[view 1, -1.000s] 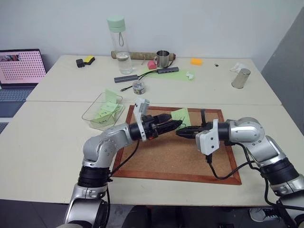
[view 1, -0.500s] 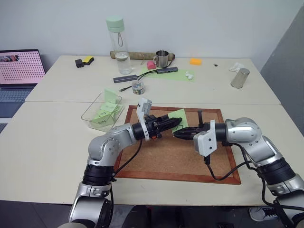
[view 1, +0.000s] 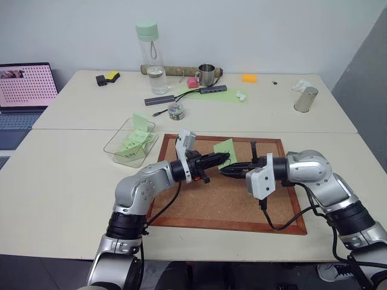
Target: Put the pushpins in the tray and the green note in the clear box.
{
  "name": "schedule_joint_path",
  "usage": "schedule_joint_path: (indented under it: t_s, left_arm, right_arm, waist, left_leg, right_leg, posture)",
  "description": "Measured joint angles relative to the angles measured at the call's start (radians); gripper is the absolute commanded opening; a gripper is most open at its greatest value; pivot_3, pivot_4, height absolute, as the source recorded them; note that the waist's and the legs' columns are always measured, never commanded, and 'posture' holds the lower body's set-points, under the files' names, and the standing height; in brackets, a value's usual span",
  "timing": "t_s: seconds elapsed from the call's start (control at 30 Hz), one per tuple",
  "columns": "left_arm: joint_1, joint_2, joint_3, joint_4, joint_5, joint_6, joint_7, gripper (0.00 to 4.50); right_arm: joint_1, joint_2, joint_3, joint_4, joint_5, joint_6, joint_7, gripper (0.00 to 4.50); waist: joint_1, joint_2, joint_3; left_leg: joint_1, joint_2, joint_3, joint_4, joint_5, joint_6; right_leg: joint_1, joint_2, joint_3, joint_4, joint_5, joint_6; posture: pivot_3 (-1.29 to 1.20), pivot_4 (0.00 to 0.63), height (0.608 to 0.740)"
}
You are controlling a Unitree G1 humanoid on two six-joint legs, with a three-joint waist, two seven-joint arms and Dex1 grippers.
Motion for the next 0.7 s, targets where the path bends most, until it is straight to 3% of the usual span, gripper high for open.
schedule_joint_path:
  t_s: [0.37, 0.7]
  left_arm:
    - [0.041, -0.003, -0.013, 0.069, 0.081, -0.087, 0.020, 0.05]
    - [0.117, 0.040, -0.023, -0.077, 0.097, -0.108, 0.035, 0.05]
  right_arm:
    - [0.057, -0.003, -0.060, -0.115, 0.098, 0.092, -0.022, 0.00]
    - [0.262, -0.081, -0.388, -0.166, 0.254, 0.743, -0.237, 0.00]
  waist:
    - [0.001, 0.000, 0.000]
    - [0.011, 0.000, 0.000]
  left_leg:
    - [0.000, 0.000, 0.000, 0.000, 0.000, 0.000]
    - [0.000, 0.000, 0.000, 0.000, 0.000, 0.001]
  right_leg:
    - [0.000, 0.000, 0.000, 0.000, 0.000, 0.000]
    - [0.000, -0.001, 0.000, 0.000, 0.000, 0.000]
  posture:
    - [0.00, 0.150, 0.740]
    - [0.00, 0.150, 0.740]
